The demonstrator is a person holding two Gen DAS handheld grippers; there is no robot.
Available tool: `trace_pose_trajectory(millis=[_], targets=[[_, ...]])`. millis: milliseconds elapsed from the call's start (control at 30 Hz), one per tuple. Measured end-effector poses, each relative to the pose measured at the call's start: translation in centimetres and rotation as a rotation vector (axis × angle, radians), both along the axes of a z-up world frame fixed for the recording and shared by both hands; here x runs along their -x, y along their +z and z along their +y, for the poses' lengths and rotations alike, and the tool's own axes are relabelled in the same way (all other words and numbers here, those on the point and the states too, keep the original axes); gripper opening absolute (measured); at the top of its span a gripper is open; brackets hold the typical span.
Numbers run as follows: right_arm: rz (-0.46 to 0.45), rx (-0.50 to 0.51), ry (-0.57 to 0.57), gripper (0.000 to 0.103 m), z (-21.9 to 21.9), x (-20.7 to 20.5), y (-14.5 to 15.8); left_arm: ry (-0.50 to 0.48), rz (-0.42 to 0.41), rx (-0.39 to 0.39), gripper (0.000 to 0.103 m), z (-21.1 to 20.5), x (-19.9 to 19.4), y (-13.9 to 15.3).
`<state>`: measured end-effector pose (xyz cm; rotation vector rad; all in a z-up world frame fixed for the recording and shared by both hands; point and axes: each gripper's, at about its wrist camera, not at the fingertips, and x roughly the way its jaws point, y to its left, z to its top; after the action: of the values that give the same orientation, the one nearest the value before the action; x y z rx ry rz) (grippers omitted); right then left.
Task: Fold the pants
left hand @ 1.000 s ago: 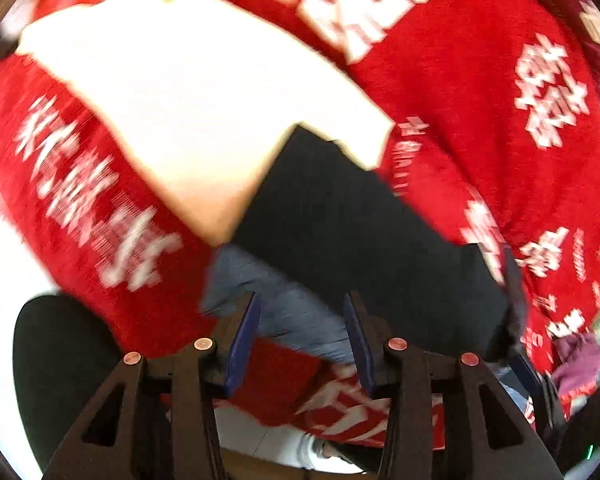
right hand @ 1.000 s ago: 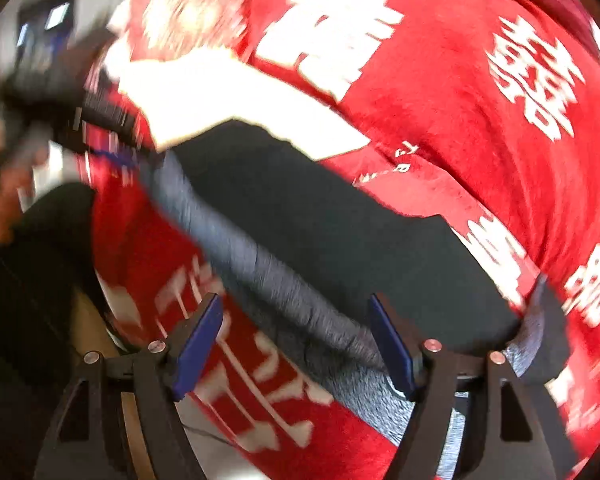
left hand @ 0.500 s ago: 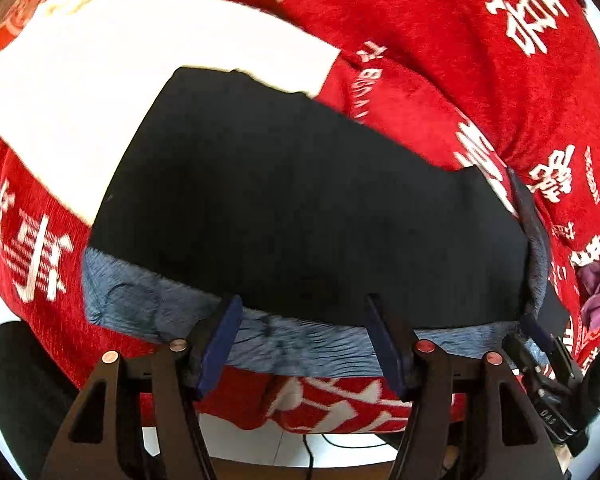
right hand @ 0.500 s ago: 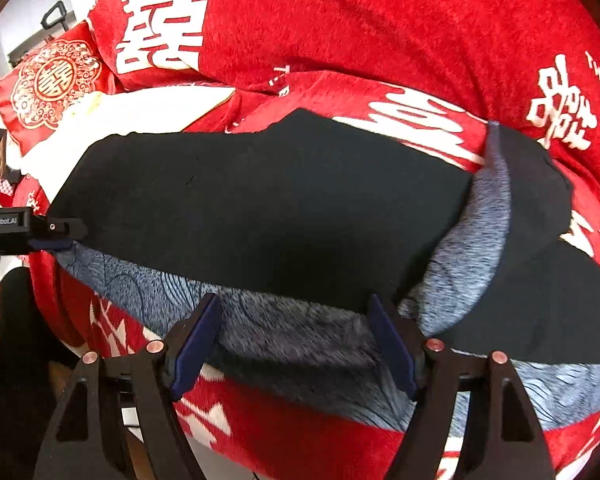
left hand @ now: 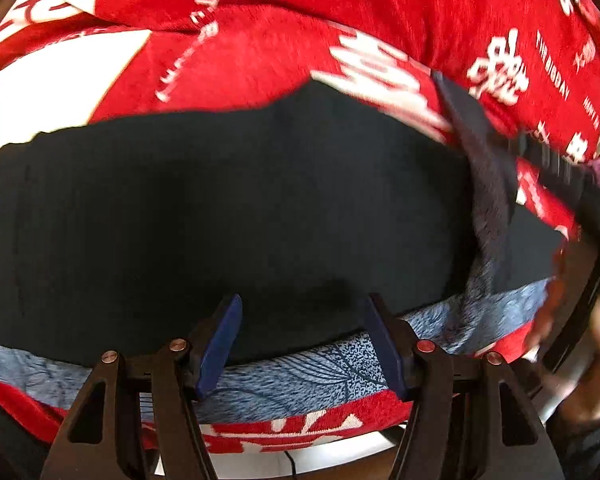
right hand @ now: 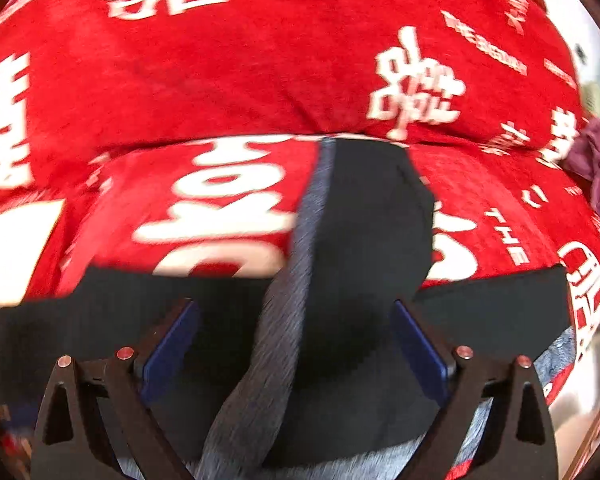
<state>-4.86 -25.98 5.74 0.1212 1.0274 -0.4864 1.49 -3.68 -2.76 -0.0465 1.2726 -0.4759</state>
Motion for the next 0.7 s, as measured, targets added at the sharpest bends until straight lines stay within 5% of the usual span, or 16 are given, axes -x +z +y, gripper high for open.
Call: trace_pose_trajectory(millis=[100, 300, 333, 367, 400, 500, 700], targets=[[0.007, -0.012, 0.007, 0.097, -0.3, -2.1, -0.7, -0.036, -0.04, -0.021, 0.075, -0.5, 1.0, 0.1], [0.27, 0.06, 0.029, 0.094, -0.9, -7.7, -6.6, -0.037, -0.038, -0.033, 0.075, -0.9, 1.3, 0.1], [0.308, 0.123, 0.029, 0.084, -1.1, -7.9, -7.3, -0.04, -0.039, -0.035, 0.075, -0.8, 1.5, 0.2], [0.31, 0.12, 0.038, 0.03, -1.4, -7.8, -7.3, -0.041, -0.039, -0.038, 0.075, -0.9, 1.5, 0.2], [0.294, 0.069, 0.032, 0.015, -2.0, -7.4, -7.0, -0.043, -0.04, -0.041, 0.075, -0.9, 1.5, 0.2], [0.16, -0.082, -0.024, 0.011, -4.8, -4.7, -4.3, -0.043, -0.045, -0.049, 0.075, -1.6, 1.3, -0.1], [-0.094, -0.168, -0.242, 0.011, -9.0, 7.3, 0.4, -0.037, -0.011, -0.004, 0.075, -1.4, 1.5, 0.3]])
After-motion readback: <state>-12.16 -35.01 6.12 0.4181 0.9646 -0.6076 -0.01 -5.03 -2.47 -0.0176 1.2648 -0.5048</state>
